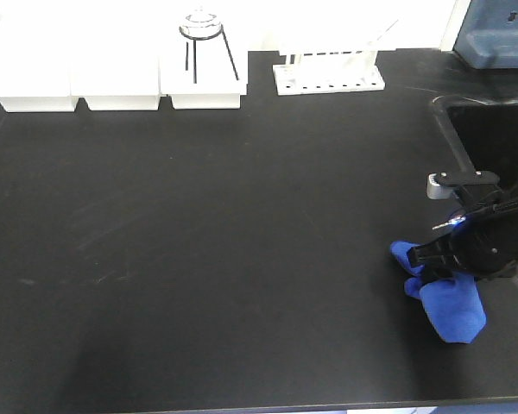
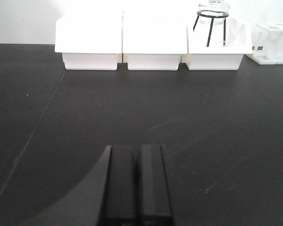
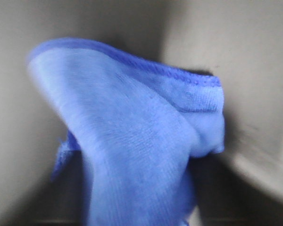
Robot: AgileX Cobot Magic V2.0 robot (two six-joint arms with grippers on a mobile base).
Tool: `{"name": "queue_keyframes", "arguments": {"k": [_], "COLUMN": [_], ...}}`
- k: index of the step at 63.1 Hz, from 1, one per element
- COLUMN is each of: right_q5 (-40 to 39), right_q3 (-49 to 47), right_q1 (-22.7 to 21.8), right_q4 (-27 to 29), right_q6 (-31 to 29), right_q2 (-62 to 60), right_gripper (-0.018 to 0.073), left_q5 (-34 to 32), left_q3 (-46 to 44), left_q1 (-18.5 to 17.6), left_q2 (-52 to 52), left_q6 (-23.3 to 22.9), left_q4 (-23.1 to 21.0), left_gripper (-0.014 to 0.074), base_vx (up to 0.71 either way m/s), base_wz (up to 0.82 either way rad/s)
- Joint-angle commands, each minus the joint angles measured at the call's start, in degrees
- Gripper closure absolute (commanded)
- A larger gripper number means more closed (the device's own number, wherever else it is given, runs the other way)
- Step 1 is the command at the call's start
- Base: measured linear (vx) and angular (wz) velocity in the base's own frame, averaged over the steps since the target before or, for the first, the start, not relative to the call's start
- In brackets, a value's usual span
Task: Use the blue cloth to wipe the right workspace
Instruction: 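Reach the right gripper down and grasp the blue cloth, then lift the blue cloth with the right gripper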
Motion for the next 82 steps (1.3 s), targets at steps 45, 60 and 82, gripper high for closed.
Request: {"name": "queue_keyframes", "arguments": {"k": [45, 60, 82], "right_q5": [-9.53, -28.95, -43.41], "right_q3": [7.03, 26.91, 34.34], "right_q1": [0.11, 0.04, 0.04], "right_q4": [2.91, 3.11, 3.06], "right_q6": [-3.55, -3.55, -3.55], "right_q2": [-61.84, -78.82, -78.27], "right_gripper": [0.0564, 0.0564, 0.0559], "left_q5": [-4.53, -4.53, -4.53], "left_q3": [1.74, 1.74, 1.74], "left_q1": [-0.25, -0.25, -0.25], "left_q2": [-0.91, -0.91, -0.91], "left_q6": [-0.49, -0.49, -0.49], "left_q4": [0.07, 0.07, 0.07], "left_gripper": [0.0602, 0.0602, 0.0602], "base_vx": [0.0, 0.0, 0.0], "base_wz": [0.0, 0.0, 0.0]}}
